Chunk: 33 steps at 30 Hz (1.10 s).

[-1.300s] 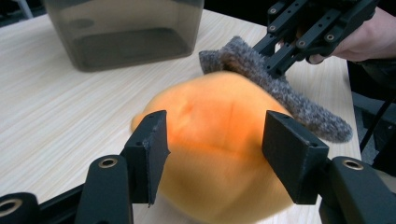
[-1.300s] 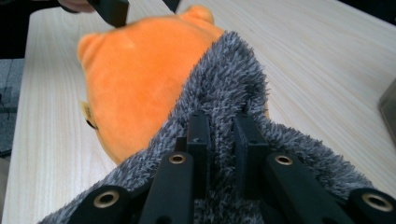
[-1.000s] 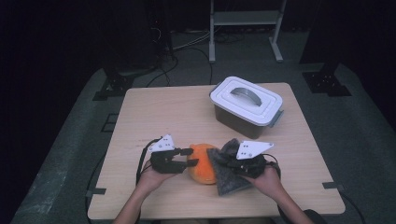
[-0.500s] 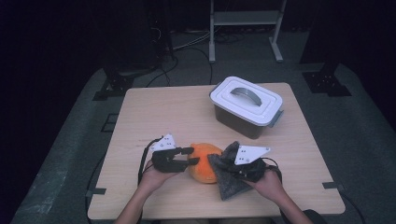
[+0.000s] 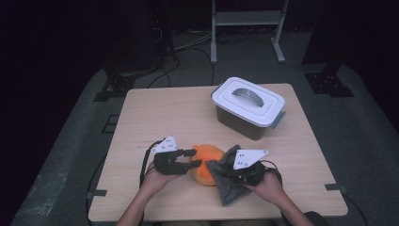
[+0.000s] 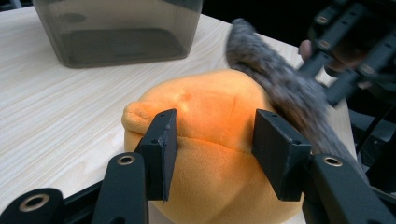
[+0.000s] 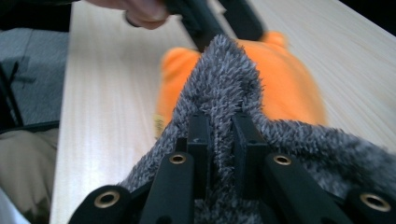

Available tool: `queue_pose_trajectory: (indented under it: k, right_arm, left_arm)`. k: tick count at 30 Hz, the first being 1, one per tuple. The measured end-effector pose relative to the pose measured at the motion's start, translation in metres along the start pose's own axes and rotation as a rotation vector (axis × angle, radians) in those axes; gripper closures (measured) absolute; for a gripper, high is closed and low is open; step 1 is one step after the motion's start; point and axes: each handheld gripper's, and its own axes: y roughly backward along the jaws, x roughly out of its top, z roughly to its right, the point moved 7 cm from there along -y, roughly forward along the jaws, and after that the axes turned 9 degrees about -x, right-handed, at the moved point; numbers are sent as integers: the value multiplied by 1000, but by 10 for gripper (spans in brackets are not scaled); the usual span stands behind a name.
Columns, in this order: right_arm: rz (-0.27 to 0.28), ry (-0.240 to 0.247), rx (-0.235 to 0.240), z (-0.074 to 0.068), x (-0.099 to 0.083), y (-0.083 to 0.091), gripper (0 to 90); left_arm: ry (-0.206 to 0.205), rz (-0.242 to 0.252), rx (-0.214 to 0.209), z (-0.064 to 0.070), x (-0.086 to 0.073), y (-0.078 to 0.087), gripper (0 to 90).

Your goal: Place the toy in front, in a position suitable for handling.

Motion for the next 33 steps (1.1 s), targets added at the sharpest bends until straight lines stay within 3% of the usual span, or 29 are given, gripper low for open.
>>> queue_pose_trajectory:
  k: [5,10,14,16,18,21,23,25,28,30,33]
  right_arm:
    - [78,-64,-30,16,13,8,781]
    - [44,-96,-16,28,4,1,780]
    - [6,-139,18,32,-10,1,779]
    - [-14,-155,27,29,-17,2,779]
    - [-16,-156,37,25,-20,2,779]
    - [-30,-114,72,10,-16,1,780]
    - [-23,-80,46,9,-12,3,783]
    - [13,-75,31,11,-4,8,784]
    - [95,-86,23,12,16,15,784]
    - [104,-87,23,12,21,13,783]
    - [66,-82,36,10,11,4,781]
  left_arm:
    - [-33,-2,-50,6,0,-5,505]
    - [-69,-19,-62,10,-1,-6,503]
    - [-62,-27,-47,7,-2,-2,485]
    - [-9,-9,-69,8,1,0,390]
    - [7,-9,-72,9,2,-1,306]
    - [-40,-64,-19,13,2,-7,307]
    - [-48,-67,-14,12,0,-7,358]
    - [-59,-57,-29,13,-1,-6,386]
    - [-126,-59,-47,21,0,-10,406]
    - [-163,-66,-77,30,2,-14,413]
    - [-182,-83,-93,34,2,-13,416]
